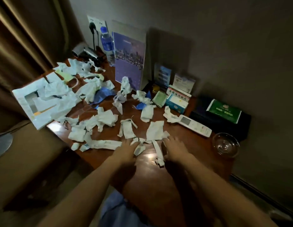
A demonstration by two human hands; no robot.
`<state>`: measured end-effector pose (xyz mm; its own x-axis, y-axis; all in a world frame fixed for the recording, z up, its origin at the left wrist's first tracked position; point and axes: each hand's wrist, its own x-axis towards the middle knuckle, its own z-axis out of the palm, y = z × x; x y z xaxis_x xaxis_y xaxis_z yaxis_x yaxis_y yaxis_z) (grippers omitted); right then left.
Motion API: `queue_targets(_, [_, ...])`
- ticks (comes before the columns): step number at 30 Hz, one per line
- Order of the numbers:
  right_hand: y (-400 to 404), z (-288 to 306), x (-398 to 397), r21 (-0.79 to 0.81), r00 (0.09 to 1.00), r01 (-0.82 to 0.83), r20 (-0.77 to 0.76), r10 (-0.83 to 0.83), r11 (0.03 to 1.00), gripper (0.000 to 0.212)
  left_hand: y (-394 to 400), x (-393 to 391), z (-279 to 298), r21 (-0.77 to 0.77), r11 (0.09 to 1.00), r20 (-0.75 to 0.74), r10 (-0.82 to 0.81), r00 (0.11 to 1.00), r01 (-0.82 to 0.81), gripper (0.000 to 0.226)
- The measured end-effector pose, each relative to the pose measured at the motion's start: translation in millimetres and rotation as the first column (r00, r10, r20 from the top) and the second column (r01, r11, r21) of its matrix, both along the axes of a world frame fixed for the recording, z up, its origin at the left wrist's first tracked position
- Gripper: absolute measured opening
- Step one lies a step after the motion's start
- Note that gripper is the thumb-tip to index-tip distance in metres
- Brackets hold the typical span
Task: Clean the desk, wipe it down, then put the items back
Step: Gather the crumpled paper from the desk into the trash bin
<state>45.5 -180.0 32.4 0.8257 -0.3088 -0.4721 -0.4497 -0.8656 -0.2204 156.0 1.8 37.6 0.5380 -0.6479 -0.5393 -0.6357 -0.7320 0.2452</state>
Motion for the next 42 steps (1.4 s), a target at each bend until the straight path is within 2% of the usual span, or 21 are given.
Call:
queue_targets(4, [-4,-14,14,0.041,0.994,0.071,-0.084,-0.068,0.997,0.098,-15,16,-23,-0.028,0.999,-0.074,0.043,0.996,-0.045,0.089])
queue_targets(9, [1,-34,23,0.025,0.993,0.056,-0.109,-0.053,0.998,0.098,-32,38,-40,-0.069,0.997,-0.083,-0.021,0.996,0.015,0.074])
queue_targets(13, [6,-43,32,0.01,0.999,0.033,-0.033,-0.033,0.999,0.079,-34,50,-50,-0.126,0.989,-0.171,-0.093,0.981,0.072,0.066])
queue_targets(17, [12,-45,30,0.196,0.993,0.104,0.04,-0.113,0.975,0.041,-34,55,-57,-0.152,0.983,-0.166,-0.13,0.978,0.105,0.042])
queue_targets(19, [15,-47,26,0.217,0.994,0.089,0.044,-0.1,0.972,0.03,-36,55,-60,-0.116,0.98,-0.166,-0.183,0.969,0.165,0.039])
queue_targets(23, [18,-50,21,0.218,0.991,0.114,0.045,-0.127,0.969,0.032,-37,58,-62,-0.055,0.98,-0.213,-0.2,0.956,0.193,0.045])
queue_targets(29, [5,-36,28,0.234,0.949,0.235,0.155,-0.274,0.943,0.013,-34,73,-57,-0.153,0.982,-0.253,-0.148,0.956,0.112,0.047])
queue_targets(32, [-4,-31,38,0.146,0.946,0.278,0.131,-0.297,0.949,0.007,-34,81,-51,-0.185,0.979,-0.198,-0.127,0.972,0.09,0.03])
queue_targets(34, [-7,-27,45,0.096,0.946,0.302,0.093,-0.311,0.949,0.009,-34,87,-46,-0.205,0.977,-0.153,-0.092,0.984,0.059,0.026])
queue_targets(38, [-4,-31,56,0.111,0.93,0.351,0.073,-0.36,0.93,0.008,-32,97,-38,-0.229,0.973,-0.083,-0.021,0.996,0.001,0.029])
queue_targets(42, [6,-42,64,0.065,0.942,0.336,-0.009,-0.336,0.94,0.053,-27,102,-42,-0.17,0.977,0.041,0.138,0.99,-0.13,0.062])
